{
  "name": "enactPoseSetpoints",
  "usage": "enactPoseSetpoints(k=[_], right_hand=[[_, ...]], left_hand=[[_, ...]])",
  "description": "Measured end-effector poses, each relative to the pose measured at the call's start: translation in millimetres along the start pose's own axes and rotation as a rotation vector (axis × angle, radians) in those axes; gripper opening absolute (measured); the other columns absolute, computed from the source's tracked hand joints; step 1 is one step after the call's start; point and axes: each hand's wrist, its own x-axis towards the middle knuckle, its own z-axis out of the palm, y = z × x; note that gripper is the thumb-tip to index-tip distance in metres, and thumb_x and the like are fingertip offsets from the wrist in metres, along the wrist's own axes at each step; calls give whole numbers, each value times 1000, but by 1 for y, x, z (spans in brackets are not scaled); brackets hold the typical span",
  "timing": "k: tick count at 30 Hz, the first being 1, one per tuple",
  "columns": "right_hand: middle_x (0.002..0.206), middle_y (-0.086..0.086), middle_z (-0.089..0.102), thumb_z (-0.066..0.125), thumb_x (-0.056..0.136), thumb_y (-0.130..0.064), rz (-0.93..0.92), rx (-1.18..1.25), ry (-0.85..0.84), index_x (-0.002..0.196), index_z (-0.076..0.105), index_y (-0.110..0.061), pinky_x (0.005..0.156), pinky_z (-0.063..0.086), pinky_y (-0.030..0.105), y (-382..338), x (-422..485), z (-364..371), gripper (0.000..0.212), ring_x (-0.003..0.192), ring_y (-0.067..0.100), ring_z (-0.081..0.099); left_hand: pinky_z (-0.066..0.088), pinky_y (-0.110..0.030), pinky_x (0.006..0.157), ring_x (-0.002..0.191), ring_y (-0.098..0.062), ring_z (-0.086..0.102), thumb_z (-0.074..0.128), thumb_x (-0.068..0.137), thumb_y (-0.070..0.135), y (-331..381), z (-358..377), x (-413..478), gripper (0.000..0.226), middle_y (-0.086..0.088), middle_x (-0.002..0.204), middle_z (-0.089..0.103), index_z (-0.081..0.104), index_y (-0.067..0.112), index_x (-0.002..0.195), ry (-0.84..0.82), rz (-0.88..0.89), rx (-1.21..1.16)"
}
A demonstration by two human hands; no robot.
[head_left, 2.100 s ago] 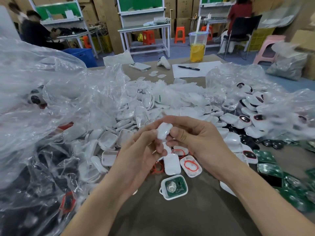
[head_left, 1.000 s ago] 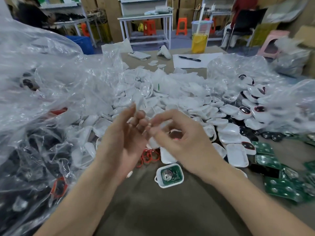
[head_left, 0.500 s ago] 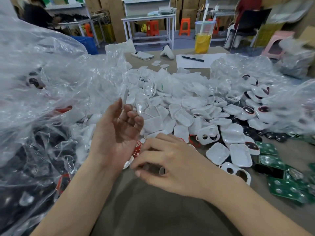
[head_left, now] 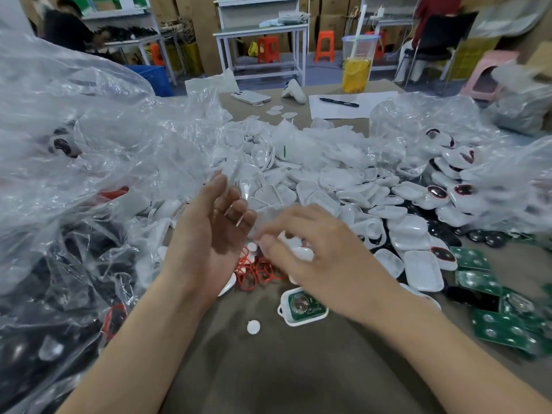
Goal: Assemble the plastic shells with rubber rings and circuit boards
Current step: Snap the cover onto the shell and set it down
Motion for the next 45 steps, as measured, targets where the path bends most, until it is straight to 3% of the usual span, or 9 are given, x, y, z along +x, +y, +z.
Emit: enactPoseSetpoints(k=[3,6,10,24,31,35,38,41,45], right_hand=[[91,-15,72,54,96,-47,242,408,161,99,73,-35,71,47,16,9,9,-17,23,78,0,61],[83,-6,75,64,90,-41,339,663,219,94,78,-28,66,50,17,17,16,-27,20,72,6,64],[81,0,73,75,82,-40,358,851,161,98,80,-27,66,52,21,20,16,-28,22,72,12,63],[77,-12,74,69,84,-34,205,633,283,88,75,-29,65,48,11,11,13,-30,10,68,0,64],[81,-14,73,70,91,-26,139,486,312,87,74,-33,68,50,15,11,10,-31,9,73,2,62],[81,-5,74,67,94,-23,252,637,215,90,76,-26,64,52,20,13,12,-33,11,70,9,64],[83,4,73,69,85,-35,444,841,103,91,79,-16,59,52,25,15,14,-35,22,68,14,62],[79,5,69,73,79,-35,502,908,71,92,79,-14,58,52,25,18,14,-36,26,64,14,60],[75,3,67,72,82,-30,501,956,31,85,79,-16,55,50,21,18,13,-37,16,61,11,59]], left_hand=[[51,-25,67,64,-11,57,70,89,20,-7,-2,-2,22,1,75,62,63,20,110,-110,151,297],[51,-29,75,74,-17,58,69,92,32,-16,-4,-11,26,0,82,64,64,24,116,-277,297,630],[49,-33,77,75,-21,57,68,90,35,-19,-3,-16,28,-4,86,62,65,26,117,-310,233,614],[52,-26,69,64,-14,56,66,87,21,-19,7,-18,16,-5,73,63,76,22,99,-358,-5,319],[53,-25,68,64,-11,58,66,89,19,-17,7,-16,15,-2,73,63,78,22,97,-342,-54,269],[52,-24,72,68,-14,58,71,86,30,-16,6,-20,23,-2,76,64,70,23,108,-249,130,493],[51,-17,71,72,-8,63,68,93,29,-19,6,-23,21,5,74,62,63,24,113,-165,356,758],[54,-24,73,75,-11,66,69,93,31,-20,9,-26,19,5,75,62,62,31,111,-166,395,842],[54,-23,81,99,-11,66,69,89,41,-18,6,-28,28,12,114,66,59,44,114,-132,499,1006]])
